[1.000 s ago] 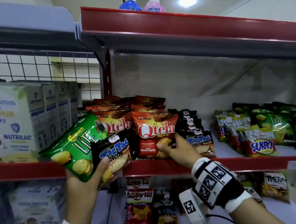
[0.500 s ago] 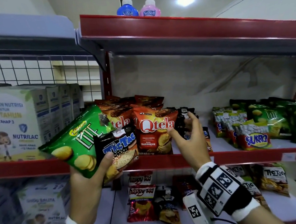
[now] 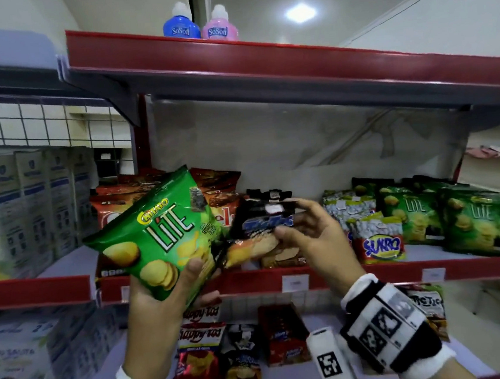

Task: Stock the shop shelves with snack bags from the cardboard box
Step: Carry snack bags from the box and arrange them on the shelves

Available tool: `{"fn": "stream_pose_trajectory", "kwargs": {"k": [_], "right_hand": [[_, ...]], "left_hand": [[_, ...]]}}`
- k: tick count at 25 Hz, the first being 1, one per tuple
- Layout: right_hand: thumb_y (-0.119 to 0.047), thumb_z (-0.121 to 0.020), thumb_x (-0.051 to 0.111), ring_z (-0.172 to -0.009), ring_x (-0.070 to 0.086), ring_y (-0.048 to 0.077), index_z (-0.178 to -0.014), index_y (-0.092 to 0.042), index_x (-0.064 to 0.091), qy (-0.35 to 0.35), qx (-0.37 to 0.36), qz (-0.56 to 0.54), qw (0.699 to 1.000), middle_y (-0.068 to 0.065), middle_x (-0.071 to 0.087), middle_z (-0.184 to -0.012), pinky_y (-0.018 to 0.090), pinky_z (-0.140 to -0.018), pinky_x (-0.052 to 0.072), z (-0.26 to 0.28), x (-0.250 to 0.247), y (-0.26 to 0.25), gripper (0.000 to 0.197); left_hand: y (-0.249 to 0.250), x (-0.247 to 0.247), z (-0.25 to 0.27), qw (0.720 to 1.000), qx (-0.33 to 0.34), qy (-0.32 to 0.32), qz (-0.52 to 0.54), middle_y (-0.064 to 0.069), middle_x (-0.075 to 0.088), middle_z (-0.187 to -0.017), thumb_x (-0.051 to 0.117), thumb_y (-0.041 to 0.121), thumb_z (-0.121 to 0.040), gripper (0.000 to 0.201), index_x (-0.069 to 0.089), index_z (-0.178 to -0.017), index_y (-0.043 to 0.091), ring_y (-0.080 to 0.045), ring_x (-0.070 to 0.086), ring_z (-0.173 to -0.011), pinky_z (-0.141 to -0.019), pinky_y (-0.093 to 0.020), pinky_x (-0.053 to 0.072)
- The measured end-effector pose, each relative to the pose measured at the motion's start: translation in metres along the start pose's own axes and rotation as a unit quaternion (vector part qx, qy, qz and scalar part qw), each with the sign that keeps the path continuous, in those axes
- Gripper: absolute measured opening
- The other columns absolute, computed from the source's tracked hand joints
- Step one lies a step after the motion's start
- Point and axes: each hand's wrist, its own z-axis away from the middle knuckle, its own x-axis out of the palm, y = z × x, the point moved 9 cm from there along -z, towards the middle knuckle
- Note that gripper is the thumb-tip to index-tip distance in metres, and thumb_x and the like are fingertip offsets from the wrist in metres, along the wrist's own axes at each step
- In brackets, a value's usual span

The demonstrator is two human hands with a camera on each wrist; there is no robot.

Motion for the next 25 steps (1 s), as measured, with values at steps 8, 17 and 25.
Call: {"fn": "stream_pose_trajectory", "kwargs": {"k": [8,17,25], "right_hand": [[-0.018,-0.082,0.073,-0.081,0.060,0.014,-0.131,-0.013,0.048,0.082,0.104,0.207,0.969,-0.007,0.057,-0.079,0.031,-0.081,0.050,-0.025,-0.076,0.092,0.055],[-0.030,-0.088,0.065,-0.098,0.062,0.019,-0.148,-0.015,0.019,-0.114,0.094,0.332,0.932,0.011,0.066,-0.111,0.017,-0.074,0.041,-0.020,-0.060,0.078,0.077],[-0.034,-0.093,0.055,-0.095,0.058,0.005,-0.133,-0.023,0.048,-0.024,-0.041,0.133,0.990,-0.004,0.060,-0.110,0.008,-0.080,0.045,0.002,-0.117,0.005,0.042]], "left_hand": [[-0.021,0.041,0.015,1.000,-0.015,-0.007,-0.022,0.000,0.075,-0.091,0.071,0.024,-0.069,0.052,0.048,-0.109,0.000,-0.029,0.074,-0.080,-0.056,-0.047,0.059],[-0.041,0.100,0.035,0.997,-0.036,-0.011,-0.069,-0.011,0.070,-0.110,0.072,0.031,-0.072,0.048,0.052,-0.110,0.009,-0.035,0.067,-0.101,-0.082,-0.054,0.054],[-0.049,0.166,0.057,0.994,-0.028,-0.013,-0.101,-0.005,0.070,-0.109,0.071,0.033,-0.068,0.056,0.057,-0.117,0.010,-0.013,0.070,-0.095,-0.076,-0.027,0.058]]}}
